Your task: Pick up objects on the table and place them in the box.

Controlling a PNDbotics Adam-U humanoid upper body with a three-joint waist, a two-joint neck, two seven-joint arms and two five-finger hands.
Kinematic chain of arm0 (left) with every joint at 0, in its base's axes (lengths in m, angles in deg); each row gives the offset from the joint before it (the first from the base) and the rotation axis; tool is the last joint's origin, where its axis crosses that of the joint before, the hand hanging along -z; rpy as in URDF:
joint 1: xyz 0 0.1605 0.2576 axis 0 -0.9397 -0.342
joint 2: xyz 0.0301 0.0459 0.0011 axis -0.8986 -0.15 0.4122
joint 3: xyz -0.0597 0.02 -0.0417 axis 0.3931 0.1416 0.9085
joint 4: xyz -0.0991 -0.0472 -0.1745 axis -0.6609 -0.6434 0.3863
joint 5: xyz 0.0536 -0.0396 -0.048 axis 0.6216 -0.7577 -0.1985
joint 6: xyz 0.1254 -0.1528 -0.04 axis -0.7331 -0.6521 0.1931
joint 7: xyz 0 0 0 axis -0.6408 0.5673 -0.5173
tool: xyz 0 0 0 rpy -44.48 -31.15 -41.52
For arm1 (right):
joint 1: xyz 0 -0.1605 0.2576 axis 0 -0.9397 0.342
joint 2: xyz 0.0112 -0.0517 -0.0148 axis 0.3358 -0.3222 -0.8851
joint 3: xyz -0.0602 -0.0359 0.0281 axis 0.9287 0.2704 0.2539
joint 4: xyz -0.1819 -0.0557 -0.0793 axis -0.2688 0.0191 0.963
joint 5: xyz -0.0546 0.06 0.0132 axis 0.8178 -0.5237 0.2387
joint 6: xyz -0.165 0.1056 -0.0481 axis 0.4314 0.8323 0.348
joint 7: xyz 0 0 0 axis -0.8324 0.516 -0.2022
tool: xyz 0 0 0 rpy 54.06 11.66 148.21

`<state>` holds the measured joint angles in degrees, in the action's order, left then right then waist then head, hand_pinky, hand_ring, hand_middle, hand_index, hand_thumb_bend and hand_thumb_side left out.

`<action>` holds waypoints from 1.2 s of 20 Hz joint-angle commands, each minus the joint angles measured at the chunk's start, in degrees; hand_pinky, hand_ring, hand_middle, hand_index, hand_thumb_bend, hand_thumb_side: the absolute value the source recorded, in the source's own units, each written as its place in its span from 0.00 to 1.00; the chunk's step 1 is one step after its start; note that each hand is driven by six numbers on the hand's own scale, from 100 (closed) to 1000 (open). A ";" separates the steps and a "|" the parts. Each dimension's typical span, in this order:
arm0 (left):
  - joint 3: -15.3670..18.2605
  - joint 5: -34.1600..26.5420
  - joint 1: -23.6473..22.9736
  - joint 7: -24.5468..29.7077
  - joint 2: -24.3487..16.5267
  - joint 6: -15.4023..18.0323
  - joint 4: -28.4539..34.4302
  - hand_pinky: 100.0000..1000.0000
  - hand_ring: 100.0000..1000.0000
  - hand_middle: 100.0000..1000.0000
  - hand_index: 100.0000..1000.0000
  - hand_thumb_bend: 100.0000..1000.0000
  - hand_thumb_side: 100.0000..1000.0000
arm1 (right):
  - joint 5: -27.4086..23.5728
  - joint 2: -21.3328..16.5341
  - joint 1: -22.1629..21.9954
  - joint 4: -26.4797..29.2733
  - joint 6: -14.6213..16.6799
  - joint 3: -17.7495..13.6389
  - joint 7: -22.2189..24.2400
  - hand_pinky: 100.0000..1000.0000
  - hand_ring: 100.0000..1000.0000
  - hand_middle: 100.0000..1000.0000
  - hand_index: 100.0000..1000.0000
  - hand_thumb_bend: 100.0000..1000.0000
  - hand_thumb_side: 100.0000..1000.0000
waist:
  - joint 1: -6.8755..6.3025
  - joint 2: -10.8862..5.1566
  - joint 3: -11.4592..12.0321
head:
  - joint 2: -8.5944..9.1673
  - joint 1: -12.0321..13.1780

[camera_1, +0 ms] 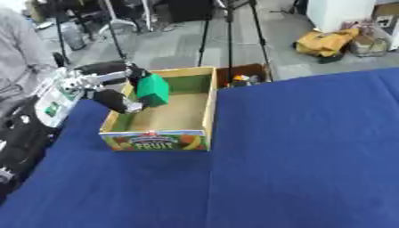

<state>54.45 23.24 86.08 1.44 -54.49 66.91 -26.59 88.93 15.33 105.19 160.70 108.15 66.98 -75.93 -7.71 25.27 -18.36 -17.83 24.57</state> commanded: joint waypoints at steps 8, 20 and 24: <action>0.22 6.97 1.50 -5.45 -0.06 1.26 -2.49 0.69 0.56 0.41 0.37 0.00 0.44 | -0.42 -0.41 1.03 1.16 0.11 -0.05 0.33 0.86 0.91 0.52 0.79 0.00 1.00 | -0.06 -0.12 -0.56 | 1.47 0.83; -0.03 9.31 1.09 -10.59 1.24 4.17 -5.99 0.76 0.72 0.71 0.68 0.00 0.56 | -0.51 -0.27 1.29 1.16 -0.14 -0.08 0.12 0.86 0.92 0.52 0.79 0.00 1.00 | -0.47 0.74 -1.29 | 1.53 0.90; -0.09 8.91 0.80 -7.36 1.24 5.93 -6.49 0.81 0.81 0.78 0.88 0.00 0.63 | -0.52 -0.23 1.23 1.16 -0.21 -0.11 -0.01 0.86 0.92 0.52 0.79 0.00 1.00 | -0.46 0.62 -1.30 | 1.29 0.61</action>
<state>54.12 32.29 86.06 -6.74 -51.74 72.33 -33.44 88.63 15.49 105.71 160.70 108.06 67.05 -75.75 -8.45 27.25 -19.71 -16.97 25.23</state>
